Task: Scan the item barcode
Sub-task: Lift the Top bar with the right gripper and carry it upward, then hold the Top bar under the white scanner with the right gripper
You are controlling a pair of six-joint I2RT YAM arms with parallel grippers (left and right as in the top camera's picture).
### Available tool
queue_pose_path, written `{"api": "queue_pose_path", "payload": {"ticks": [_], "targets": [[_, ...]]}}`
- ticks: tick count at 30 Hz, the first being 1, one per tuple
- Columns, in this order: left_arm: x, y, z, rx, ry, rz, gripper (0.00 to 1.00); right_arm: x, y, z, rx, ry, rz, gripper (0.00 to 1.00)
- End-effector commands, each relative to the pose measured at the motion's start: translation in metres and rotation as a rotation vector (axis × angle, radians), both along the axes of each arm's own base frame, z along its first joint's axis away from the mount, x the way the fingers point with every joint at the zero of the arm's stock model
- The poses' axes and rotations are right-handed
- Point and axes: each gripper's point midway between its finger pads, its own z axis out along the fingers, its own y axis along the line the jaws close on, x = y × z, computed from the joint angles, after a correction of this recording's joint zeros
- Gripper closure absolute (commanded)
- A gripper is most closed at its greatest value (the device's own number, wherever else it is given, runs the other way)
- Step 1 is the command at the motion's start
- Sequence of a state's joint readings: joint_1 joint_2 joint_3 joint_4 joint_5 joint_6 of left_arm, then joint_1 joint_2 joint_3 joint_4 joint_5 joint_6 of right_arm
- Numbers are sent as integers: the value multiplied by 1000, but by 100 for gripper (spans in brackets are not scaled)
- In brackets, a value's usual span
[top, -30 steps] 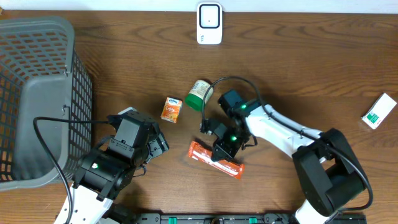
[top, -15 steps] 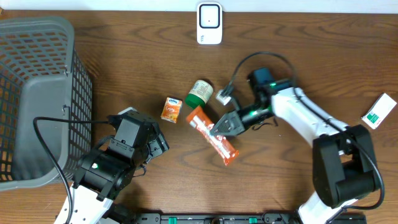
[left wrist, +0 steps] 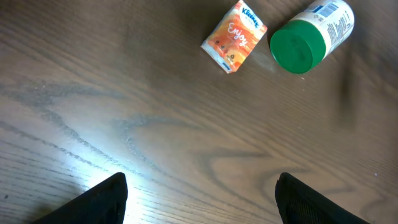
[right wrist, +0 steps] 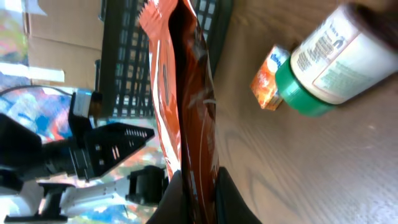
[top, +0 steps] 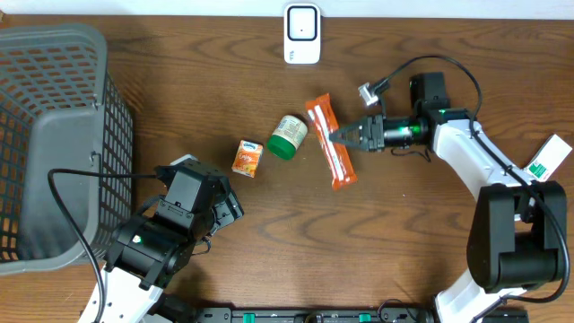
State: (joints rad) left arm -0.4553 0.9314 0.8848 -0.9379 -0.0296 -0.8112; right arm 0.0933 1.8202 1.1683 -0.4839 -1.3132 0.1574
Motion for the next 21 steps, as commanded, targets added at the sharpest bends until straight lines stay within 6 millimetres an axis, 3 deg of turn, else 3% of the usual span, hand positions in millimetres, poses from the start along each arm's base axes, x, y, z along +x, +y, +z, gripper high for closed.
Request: {"api": "queue_pose_path", "payload": {"ticks": [1,9,14,19,21], "targets": [[0,3,0,17,-5,0,23,13,-4,23,-42,39,-91,99],[0,3,0,17,-5,0,23,20,-9,72,-132,-186,-206,99],[0,3,0,17,-5,0,23,51,-20,60,-443,-415,-393,99],[0,3,0,17,-5,0,23,62,0,57,-593,-610,-403,99],[0,3,0,17,-5,0,23,72,-2,57,-697,-686,-465,99]]}}
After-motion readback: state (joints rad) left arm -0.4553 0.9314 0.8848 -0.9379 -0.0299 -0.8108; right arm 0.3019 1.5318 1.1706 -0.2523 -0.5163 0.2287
